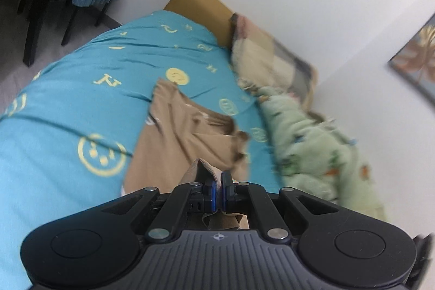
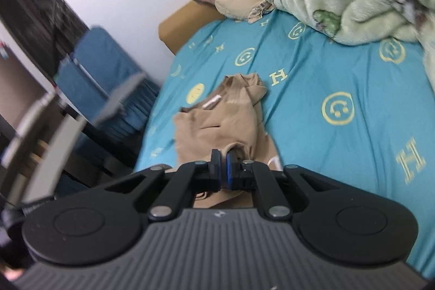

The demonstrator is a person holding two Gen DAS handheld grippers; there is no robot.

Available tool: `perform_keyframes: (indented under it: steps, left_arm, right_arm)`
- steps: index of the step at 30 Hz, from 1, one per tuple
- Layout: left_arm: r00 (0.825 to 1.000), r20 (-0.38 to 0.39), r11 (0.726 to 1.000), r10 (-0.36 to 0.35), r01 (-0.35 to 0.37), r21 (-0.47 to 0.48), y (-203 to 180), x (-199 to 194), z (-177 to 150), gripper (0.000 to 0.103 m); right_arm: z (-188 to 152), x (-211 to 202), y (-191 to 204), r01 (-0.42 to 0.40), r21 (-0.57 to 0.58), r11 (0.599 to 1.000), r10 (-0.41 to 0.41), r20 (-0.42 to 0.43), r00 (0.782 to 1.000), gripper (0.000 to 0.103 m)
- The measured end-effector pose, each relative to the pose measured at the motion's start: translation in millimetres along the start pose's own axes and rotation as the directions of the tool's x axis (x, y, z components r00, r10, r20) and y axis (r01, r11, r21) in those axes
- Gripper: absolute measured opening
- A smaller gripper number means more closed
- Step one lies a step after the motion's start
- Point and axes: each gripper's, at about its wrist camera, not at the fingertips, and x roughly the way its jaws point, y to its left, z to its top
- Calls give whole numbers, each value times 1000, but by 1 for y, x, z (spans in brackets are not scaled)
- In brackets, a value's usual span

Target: Fold clothes

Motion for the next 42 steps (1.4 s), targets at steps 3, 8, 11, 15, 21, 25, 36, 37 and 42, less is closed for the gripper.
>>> perform_keyframes:
  steps: [3,8,11,15,21,25,36,37,42]
  left_arm:
    - [999,-15,997,50,-49,65,12,42,9,5]
    - [992,-68,987,108,-99,130,34,95,7,5]
    - [985,-78,967,155,-135,214,37,112,0,5]
    - [981,-57,937,185,-158,313,30,112,-8,6]
    - [982,6,899,189,-175,401,6,82,-17,27]
    - [978,78,886,195,-210,414,-10,50,-24,68]
    - [963,208,863,171,-248,440,-38,-40,-57,89]
    - [962,217,863,167,-249,440,-40,-48,-60,89]
    - [960,233,861,159,-250,443,-44,-68,-73,89]
  right_arm:
    - [0,40,-2,44,-87,995,-45,-12,999,8]
    - [-7,94,-14,86,-169,982,-96,-54,994,8]
    - [-12,114,-19,114,-181,977,-131,-90,987,9]
    - [-11,122,-21,117,-150,982,-137,-133,982,11]
    - [-12,101,-8,91,-188,978,-113,-109,988,75]
    - [-14,71,7,89,-223,971,-98,-30,995,83]
    - [-29,-15,29,106,-323,941,-70,119,990,83]
    - [-31,-21,30,111,-330,938,-71,133,989,83]
    - [-36,-46,28,84,-300,950,-42,144,989,83]
